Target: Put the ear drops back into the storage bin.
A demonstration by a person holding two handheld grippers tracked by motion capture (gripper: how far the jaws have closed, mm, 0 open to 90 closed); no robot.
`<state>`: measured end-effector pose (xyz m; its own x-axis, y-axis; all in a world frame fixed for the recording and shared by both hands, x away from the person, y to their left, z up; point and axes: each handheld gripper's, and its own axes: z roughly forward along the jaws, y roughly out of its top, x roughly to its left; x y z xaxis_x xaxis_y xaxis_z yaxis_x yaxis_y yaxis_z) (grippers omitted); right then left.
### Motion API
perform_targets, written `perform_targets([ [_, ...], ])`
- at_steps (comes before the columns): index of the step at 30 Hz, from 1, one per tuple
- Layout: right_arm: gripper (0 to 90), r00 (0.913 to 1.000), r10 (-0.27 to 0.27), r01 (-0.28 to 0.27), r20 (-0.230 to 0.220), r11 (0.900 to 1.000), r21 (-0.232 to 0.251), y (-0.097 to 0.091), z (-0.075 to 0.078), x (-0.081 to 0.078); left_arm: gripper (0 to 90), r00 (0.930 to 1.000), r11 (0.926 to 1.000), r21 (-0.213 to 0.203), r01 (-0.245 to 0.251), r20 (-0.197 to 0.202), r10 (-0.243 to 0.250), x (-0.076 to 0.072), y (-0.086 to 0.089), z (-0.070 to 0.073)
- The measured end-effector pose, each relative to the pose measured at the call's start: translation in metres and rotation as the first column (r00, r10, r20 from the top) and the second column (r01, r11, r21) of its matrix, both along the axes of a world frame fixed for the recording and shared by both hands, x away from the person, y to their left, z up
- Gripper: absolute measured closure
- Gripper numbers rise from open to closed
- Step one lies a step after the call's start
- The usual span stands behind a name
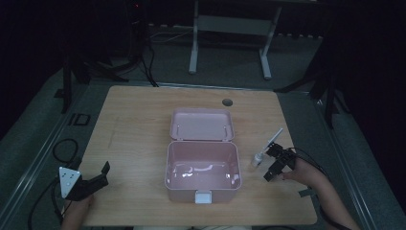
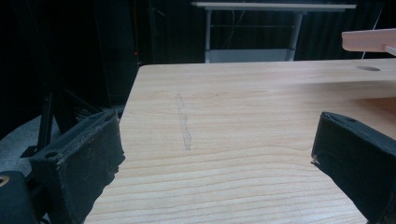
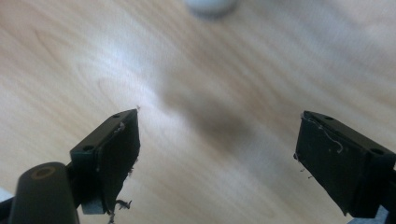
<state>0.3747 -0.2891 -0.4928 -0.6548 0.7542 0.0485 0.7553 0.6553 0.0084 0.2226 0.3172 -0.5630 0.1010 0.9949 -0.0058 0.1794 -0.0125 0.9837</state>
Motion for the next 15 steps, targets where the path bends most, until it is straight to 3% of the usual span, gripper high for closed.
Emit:
perform_targets([
  [7,13.9,0.9997,0.005,-0.005,0.025,1.0,0.004,0.013,0.007,0.015,2.0,1.0,1.0,0.003,0.002,-0.002,-0.002,0.0,0.0,0.0],
  [15,17.5,1.0,-0.001,0.001,0.002,0.9997,0.023,0.025,0.007,0.032,2.0,1.0,1.0,0.001,0.004,0.0,-0.004,0.0,0.0,0.0],
])
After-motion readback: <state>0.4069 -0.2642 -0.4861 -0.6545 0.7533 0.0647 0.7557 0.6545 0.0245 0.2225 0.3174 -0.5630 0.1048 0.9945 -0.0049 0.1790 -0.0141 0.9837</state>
